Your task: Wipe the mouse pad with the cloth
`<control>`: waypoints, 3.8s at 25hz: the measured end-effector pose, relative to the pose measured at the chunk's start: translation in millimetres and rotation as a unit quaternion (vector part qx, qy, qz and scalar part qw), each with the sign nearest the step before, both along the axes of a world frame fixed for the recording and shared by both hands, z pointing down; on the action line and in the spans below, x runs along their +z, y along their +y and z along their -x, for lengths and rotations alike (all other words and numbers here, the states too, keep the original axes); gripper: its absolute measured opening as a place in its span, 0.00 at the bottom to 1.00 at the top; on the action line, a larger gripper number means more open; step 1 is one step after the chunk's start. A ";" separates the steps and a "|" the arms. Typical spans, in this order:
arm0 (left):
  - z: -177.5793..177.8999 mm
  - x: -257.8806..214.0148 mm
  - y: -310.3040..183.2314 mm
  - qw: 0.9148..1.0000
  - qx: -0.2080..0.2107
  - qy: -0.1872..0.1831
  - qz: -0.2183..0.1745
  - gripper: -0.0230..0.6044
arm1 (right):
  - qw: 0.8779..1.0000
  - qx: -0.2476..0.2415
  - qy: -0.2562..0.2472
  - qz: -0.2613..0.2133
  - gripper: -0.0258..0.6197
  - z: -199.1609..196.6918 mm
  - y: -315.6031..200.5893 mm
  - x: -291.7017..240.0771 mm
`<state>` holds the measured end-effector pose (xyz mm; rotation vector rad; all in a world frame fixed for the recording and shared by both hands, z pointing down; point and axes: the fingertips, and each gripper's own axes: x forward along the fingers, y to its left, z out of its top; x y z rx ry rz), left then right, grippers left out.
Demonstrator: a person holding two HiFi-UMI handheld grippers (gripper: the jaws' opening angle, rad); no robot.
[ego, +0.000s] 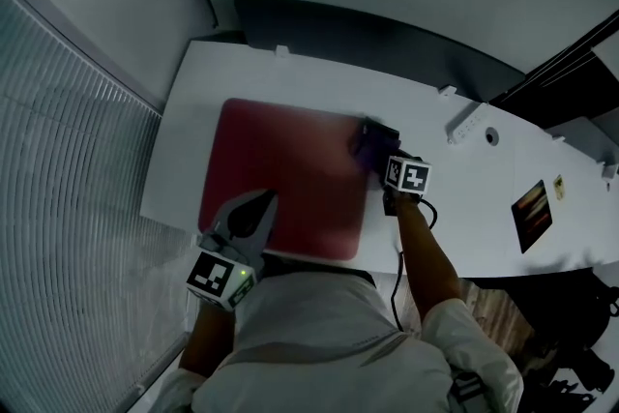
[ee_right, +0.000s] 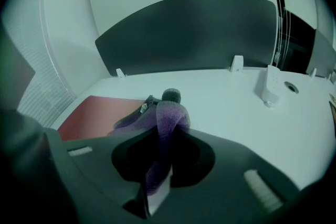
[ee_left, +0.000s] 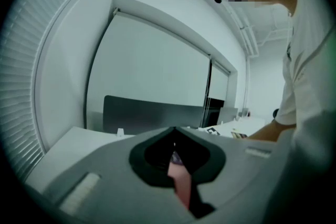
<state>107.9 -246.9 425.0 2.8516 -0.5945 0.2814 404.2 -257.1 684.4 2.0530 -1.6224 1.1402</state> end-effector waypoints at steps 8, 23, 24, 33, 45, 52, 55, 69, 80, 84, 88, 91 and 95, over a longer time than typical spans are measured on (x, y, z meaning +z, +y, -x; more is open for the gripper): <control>42.6 -11.1 -9.7 0.999 -0.030 0.000 -0.021 0.04 | 0.995 0.000 -0.046 -0.094 0.11 55.9 20.8 -74.2; 211.8 -21.2 -64.7 0.998 -0.063 0.013 -0.010 0.04 | 0.968 -0.182 -0.124 -0.120 0.11 352.4 -103.5 -134.1; 222.9 -14.7 -71.5 0.998 -0.066 0.015 -0.007 0.04 | 0.967 -0.194 -0.123 -0.114 0.11 371.5 -113.8 -128.2; 298.3 9.1 -116.4 0.997 -0.080 0.006 0.017 0.04 | 0.959 -0.232 -0.147 -0.073 0.11 487.7 -188.9 -78.0; 274.5 14.7 -101.2 0.998 -0.036 0.013 0.039 0.04 | 0.981 -0.154 -0.114 0.001 0.11 408.9 -158.4 -21.2; 217.2 6.8 -69.3 0.999 -0.004 0.009 0.033 0.04 | 0.987 -0.119 -0.107 0.009 0.11 339.7 -108.8 -15.5; 187.2 11.4 -54.7 0.999 0.009 0.006 0.031 0.04 | 0.989 -0.103 -0.104 0.010 0.11 304.7 -82.7 -11.4; 30.8 23.7 21.5 0.997 0.069 0.011 0.036 0.04 | 0.995 -0.028 -0.095 0.014 0.11 132.3 40.4 1.3; -19.2 22.9 38.8 0.993 0.113 0.006 0.016 0.04 | 0.993 0.061 -0.098 0.011 0.11 65.7 116.4 4.2; -9.1 19.2 33.7 0.993 0.115 0.010 0.017 0.04 | 0.991 0.074 -0.101 -0.039 0.11 77.7 114.9 -29.1; 12.9 13.9 22.0 0.993 0.117 0.008 0.013 0.04 | 0.989 0.041 -0.094 -0.107 0.11 110.0 87.5 -84.3; 39.7 10.5 11.0 0.993 0.112 0.015 0.010 0.04 | 0.983 0.007 -0.117 -0.143 0.11 154.6 60.7 -115.7; 86.0 0.8 -11.9 0.995 0.096 0.018 0.007 0.04 | 0.973 -0.056 -0.153 -0.161 0.11 229.7 18.5 -141.0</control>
